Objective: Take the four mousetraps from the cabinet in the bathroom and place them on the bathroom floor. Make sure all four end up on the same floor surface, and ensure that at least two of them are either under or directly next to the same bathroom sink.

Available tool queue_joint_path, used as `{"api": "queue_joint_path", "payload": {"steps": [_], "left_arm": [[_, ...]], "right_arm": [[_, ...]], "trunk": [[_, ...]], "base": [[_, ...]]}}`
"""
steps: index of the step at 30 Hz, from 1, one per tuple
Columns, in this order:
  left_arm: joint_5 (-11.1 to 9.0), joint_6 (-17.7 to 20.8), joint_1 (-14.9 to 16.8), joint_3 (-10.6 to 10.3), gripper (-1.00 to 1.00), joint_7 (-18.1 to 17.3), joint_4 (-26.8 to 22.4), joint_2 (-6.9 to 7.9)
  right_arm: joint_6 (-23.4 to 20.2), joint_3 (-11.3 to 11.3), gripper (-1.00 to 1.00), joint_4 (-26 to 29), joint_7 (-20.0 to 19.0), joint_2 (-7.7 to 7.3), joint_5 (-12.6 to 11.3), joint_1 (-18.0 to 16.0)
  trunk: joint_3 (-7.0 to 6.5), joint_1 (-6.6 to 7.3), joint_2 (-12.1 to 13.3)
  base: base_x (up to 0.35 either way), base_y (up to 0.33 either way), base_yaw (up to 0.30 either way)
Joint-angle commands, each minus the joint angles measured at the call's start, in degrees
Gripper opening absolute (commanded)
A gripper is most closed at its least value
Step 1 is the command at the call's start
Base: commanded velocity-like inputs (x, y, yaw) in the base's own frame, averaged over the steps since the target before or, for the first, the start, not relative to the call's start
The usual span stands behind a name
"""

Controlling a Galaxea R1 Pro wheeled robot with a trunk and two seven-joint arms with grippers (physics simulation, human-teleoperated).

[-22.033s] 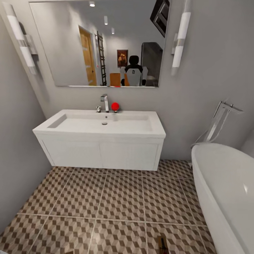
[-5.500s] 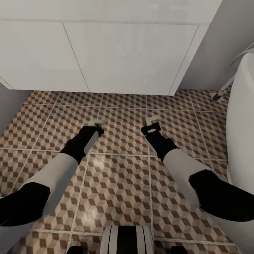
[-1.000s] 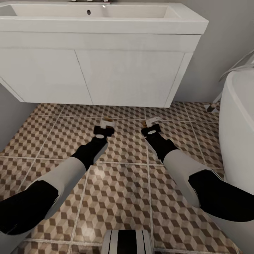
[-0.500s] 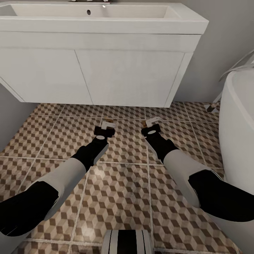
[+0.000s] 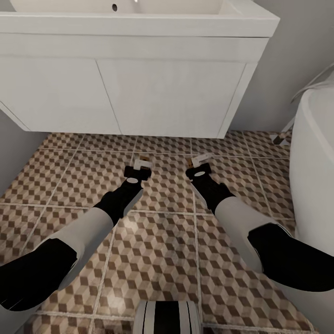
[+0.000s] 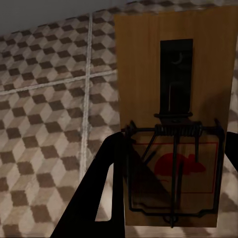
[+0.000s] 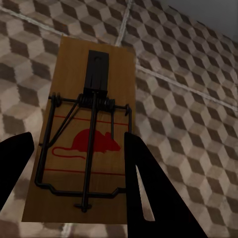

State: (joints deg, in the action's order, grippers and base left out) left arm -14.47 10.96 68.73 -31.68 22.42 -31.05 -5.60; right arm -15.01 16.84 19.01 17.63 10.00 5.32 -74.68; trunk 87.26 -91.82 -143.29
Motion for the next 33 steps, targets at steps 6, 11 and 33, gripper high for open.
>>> {"api": "queue_joint_path", "payload": {"steps": [6, 11, 33], "left_arm": [[-0.3, 0.3, 0.1, -0.5, -1.00, 0.7, -0.4, 0.06], [-0.3, 0.3, 0.1, -0.4, -1.00, 0.7, -2.9, 0.14], [-0.5, 5.5, 0.0, 0.0, -1.00, 2.3, -13.6, 7.30]], "right_arm": [[-0.5, 0.2, -1.00, 0.1, 0.1, 0.00, 0.6, 0.0], [-0.5, 0.3, -1.00, 0.2, 0.1, 0.00, 0.6, 0.0], [-8.2, 0.3, -1.00, 12.2, 0.0, 0.00, 0.9, 0.0]], "trunk": [[1.37, -0.14, -0.1], [2.48, -0.27, -0.2], [7.35, -0.83, -0.5]], "base": [[0.000, 0.000, 0.000], [0.000, 0.000, 0.000], [0.000, 0.000, 0.000]]}}
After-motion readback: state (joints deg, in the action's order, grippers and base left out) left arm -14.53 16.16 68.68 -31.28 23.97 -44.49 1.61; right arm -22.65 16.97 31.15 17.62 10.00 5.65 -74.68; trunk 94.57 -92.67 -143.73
